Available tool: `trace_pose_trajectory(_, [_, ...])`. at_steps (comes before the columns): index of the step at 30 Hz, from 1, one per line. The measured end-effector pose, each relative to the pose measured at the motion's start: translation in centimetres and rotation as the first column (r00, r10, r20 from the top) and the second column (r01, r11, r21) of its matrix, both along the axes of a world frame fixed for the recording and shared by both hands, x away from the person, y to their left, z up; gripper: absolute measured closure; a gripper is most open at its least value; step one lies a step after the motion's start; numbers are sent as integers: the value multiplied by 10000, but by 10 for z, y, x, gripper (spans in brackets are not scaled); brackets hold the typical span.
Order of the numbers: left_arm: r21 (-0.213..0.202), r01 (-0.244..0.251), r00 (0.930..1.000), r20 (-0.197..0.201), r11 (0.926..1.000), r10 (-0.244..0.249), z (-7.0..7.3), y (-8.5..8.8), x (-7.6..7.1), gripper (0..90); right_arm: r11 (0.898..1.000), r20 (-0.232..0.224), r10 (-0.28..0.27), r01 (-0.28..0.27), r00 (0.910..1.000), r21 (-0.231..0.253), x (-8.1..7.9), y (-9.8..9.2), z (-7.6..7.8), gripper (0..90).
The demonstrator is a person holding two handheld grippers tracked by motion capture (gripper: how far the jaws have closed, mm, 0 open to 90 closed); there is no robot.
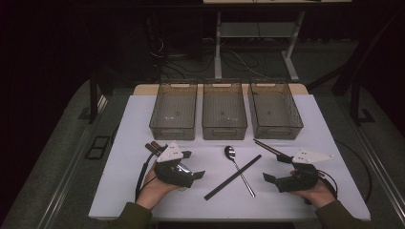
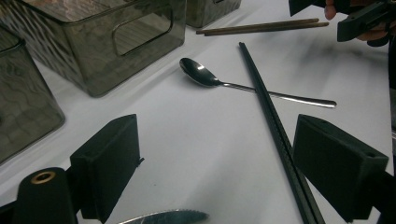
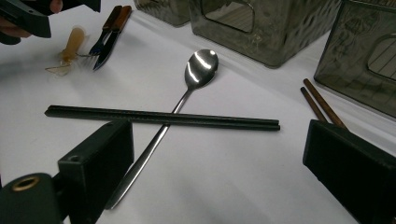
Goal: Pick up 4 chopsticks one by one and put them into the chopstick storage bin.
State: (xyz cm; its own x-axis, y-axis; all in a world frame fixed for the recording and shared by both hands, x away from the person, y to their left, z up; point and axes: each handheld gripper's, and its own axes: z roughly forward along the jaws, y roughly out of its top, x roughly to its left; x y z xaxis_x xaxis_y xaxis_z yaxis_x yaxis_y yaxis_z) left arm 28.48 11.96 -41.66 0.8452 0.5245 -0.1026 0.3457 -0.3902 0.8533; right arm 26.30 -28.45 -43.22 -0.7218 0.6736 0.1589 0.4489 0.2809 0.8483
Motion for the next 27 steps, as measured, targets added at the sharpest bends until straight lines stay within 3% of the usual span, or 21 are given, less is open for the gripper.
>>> trace_pose_trajectory(9, [-154, 167, 9998, -93, 9997, -169, 1, -12, 1, 188, 10000, -42, 6, -7, 10000, -36, 0, 1, -1, 87])
trace_pose_trajectory(27, [-77, 892, 9955, -308, 9960, -894, -3, -46, 4, 444, 10000, -81, -74, 74, 9999, 2, 1, 0, -1, 87])
